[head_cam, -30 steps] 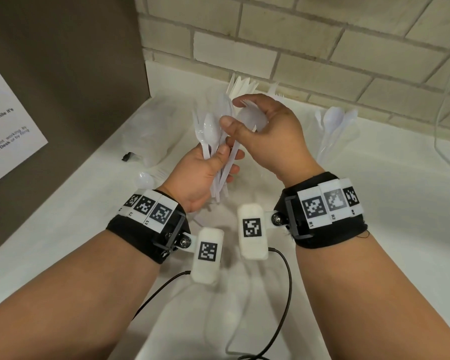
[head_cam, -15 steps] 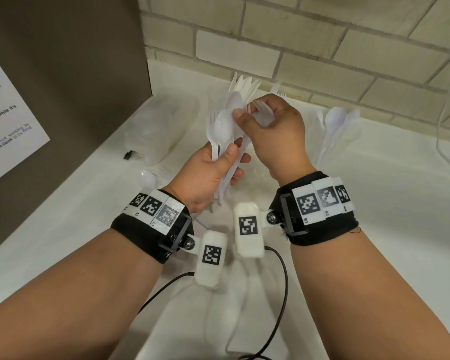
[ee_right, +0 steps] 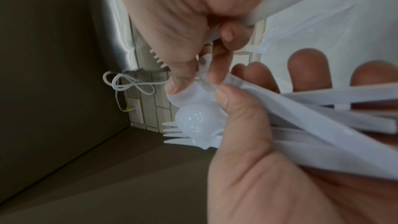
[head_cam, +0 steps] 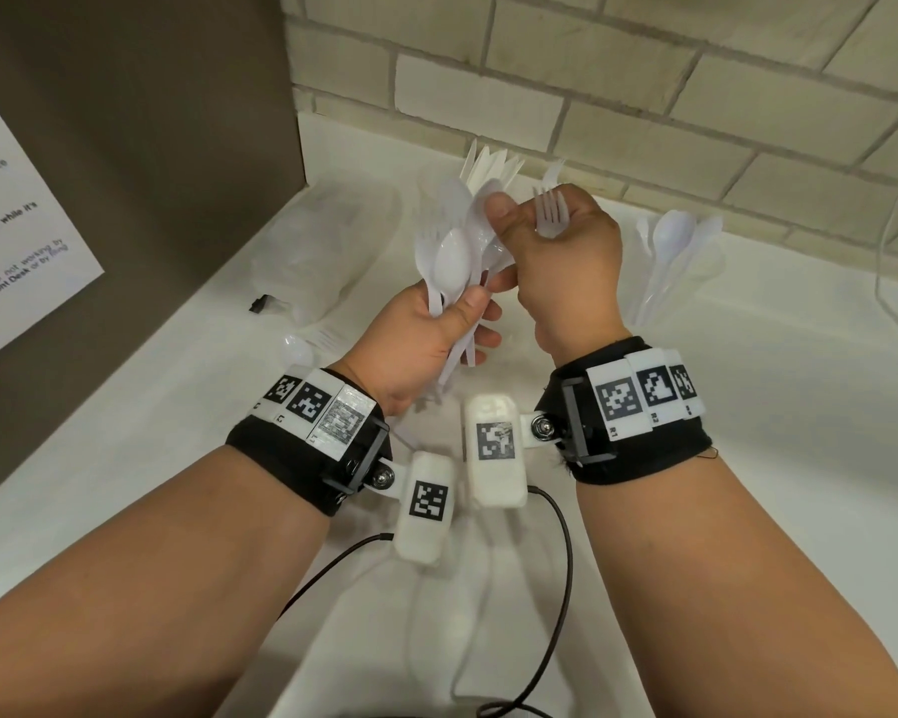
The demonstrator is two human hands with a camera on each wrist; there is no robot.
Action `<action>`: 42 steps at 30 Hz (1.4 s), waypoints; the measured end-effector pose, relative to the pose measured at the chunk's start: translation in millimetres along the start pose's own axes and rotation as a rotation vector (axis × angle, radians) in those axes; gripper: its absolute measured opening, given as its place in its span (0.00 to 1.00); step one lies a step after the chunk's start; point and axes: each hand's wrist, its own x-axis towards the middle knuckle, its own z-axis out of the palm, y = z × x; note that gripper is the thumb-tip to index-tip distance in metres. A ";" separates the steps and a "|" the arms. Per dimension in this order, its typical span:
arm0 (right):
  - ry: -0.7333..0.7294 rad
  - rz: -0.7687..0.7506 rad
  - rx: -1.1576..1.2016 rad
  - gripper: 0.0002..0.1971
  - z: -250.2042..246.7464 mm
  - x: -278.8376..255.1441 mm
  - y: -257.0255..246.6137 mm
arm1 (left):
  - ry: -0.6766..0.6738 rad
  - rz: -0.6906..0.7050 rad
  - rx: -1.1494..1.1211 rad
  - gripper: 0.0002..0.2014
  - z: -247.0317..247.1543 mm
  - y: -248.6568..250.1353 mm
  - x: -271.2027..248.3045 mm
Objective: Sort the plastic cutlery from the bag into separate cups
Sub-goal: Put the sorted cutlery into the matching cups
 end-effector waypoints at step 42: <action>-0.233 -0.029 0.029 0.08 -13.7 -3.2 -8.6 | 0.161 0.119 0.612 0.10 -1.0 5.0 4.7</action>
